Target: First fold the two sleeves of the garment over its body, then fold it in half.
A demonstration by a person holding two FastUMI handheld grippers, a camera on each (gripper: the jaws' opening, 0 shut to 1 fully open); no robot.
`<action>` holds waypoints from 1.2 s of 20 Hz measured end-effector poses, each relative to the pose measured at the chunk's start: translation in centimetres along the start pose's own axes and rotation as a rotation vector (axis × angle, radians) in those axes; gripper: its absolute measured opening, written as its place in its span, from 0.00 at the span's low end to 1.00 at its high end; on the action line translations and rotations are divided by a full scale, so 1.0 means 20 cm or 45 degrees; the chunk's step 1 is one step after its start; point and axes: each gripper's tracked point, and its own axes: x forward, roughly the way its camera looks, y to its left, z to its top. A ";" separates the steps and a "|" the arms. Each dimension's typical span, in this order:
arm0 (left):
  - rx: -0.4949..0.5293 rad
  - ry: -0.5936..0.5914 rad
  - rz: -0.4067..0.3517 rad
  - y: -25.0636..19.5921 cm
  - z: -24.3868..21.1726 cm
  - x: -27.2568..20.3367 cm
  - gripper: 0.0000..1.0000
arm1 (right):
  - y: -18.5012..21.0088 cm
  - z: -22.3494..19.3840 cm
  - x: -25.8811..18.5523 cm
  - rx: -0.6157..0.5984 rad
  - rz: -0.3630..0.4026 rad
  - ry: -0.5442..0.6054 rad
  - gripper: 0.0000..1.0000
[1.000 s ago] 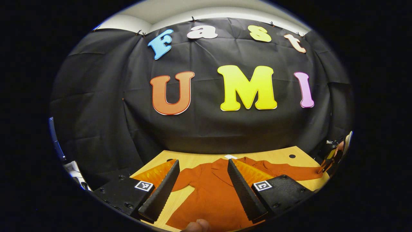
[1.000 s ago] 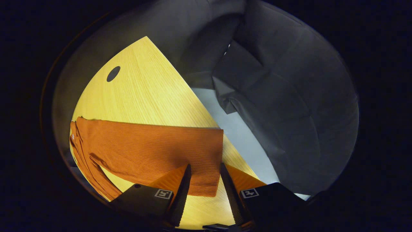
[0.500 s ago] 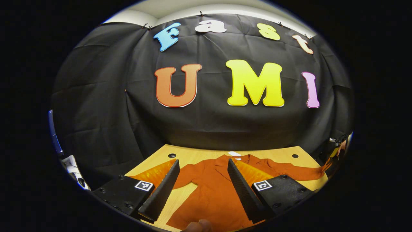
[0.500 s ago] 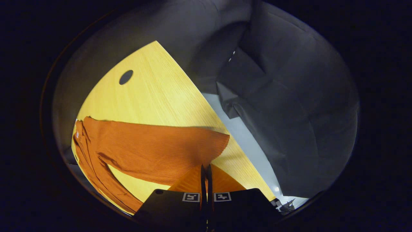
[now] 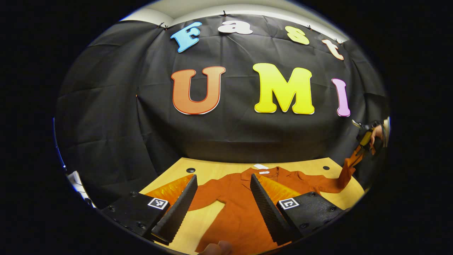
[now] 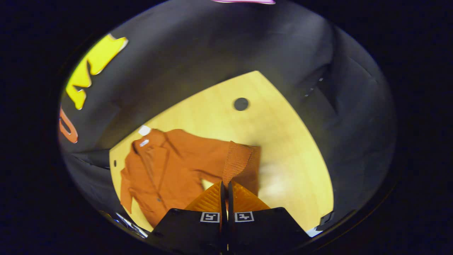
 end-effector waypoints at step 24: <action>-0.051 0.152 0.083 0.58 -0.50 -0.19 0.97 | 2.07 -0.80 0.90 -0.650 0.049 0.138 0.01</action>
